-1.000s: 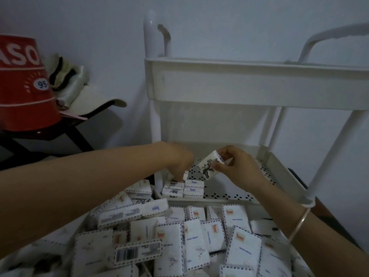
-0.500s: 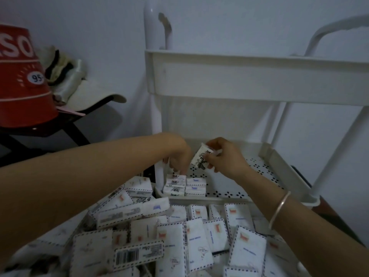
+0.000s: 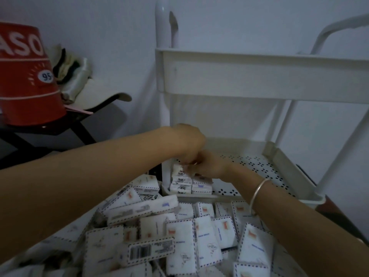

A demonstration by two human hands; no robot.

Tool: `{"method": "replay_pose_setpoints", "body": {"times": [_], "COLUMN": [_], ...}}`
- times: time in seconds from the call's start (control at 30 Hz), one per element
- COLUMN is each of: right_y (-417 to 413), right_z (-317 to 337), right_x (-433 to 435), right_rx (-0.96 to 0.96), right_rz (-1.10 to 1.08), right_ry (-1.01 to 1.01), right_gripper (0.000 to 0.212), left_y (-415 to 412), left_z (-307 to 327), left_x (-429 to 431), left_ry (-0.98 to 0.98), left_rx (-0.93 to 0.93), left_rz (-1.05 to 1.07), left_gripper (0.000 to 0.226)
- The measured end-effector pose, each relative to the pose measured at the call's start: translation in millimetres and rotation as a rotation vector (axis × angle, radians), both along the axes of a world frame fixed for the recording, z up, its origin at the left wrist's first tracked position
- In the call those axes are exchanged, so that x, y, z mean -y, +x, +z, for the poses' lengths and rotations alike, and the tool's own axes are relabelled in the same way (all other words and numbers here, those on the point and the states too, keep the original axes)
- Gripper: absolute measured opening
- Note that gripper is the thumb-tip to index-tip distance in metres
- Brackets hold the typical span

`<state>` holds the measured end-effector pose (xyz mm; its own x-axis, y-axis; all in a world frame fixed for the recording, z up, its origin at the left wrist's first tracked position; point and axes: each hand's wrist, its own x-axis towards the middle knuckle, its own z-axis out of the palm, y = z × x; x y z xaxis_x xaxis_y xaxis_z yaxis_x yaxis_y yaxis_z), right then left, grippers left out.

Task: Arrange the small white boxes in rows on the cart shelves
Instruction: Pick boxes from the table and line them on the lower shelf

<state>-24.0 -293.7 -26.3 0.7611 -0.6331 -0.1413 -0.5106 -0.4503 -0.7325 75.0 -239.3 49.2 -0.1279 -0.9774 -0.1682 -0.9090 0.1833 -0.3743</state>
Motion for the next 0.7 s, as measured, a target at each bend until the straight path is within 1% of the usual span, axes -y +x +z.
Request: {"method": "replay_pose_setpoints", "body": {"times": [0.03,0.07,0.1,0.17,0.27,0.33,0.4,0.5,0.6,0.63,0.7], "right_y": [1,3,5,7,8,6,1,-19,-61,-78,-117], "right_z": [-1,-2,-2,-2,-1,-1,0,7,19,23,28], "right_x": [-2,-4,-5,-7,-8,-8,-12,-22,-38,-44,-57], "right_rx": [-0.024,-0.052,-0.081,-0.130,-0.114,-0.128,-0.176,-0.179,-0.089,-0.051,0.005], "right_rz": [0.014,0.017,0.012,-0.006,-0.033,-0.047,-0.042,-0.055,-0.110,-0.141,-0.192], "right_ry": [0.004,-0.001,-0.021,-0.085,-0.079,-0.104,-0.188,-0.329,-0.429,-0.467,-0.504], "right_gripper": [0.025,0.024,0.024,0.036,0.044,0.048,0.052,0.052,0.044,0.040,0.032], "left_y": [2,4,6,9,13,15,15,10,-10,-21,-48], "left_z": [6,11,16,22,26,25,22,19,14,12,5], "left_x": [-3,-6,-9,-15,-24,-29,-35,-49,-63,-68,-76], "left_ry": [-0.047,-0.095,-0.140,-0.210,-0.305,-0.340,-0.354,-0.372,-0.374,-0.357,-0.278], "left_rx": [-0.023,-0.033,-0.037,-0.024,0.074,0.122,0.095,-0.035,-0.306,-0.392,-0.483], "left_rz": [-0.022,-0.053,-0.083,-0.156,-0.330,-0.412,-0.432,-0.405,-0.327,-0.309,-0.306], "left_gripper": [0.011,0.008,0.014,0.022,0.028,0.030,0.028,0.025,0.029,0.029,0.029]}}
